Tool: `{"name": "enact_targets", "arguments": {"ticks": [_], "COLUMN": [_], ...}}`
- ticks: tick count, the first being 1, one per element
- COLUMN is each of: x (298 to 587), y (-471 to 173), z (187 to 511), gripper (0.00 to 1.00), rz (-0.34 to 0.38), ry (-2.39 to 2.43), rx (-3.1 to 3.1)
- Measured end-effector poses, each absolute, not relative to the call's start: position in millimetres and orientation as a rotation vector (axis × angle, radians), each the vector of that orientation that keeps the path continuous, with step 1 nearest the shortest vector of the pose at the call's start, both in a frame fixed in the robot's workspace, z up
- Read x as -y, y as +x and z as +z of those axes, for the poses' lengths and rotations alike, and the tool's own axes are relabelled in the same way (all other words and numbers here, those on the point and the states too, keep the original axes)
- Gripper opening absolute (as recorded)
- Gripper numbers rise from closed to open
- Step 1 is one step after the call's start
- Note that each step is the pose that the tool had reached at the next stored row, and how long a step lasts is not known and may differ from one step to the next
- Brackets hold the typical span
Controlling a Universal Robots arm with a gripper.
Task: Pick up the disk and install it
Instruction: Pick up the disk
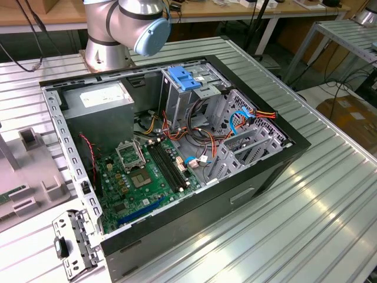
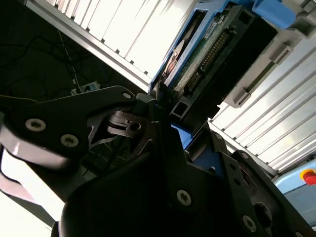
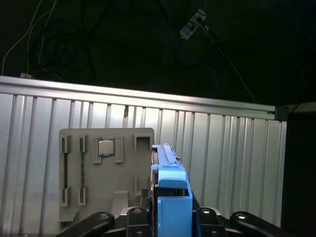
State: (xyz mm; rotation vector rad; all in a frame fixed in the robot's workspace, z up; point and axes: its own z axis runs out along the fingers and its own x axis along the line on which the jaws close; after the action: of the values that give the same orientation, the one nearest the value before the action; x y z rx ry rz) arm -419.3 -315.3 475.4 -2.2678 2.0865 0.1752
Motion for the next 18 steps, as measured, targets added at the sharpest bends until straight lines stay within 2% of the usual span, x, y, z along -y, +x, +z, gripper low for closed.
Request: {"name": "enact_targets", "arguments": {"ticks": [18], "x": [315.3], "y": [-419.3], "z": [488.2], "gripper": [0.37], "rz": [0.176], "ry": [-2.267], "rx": [-2.086]}}
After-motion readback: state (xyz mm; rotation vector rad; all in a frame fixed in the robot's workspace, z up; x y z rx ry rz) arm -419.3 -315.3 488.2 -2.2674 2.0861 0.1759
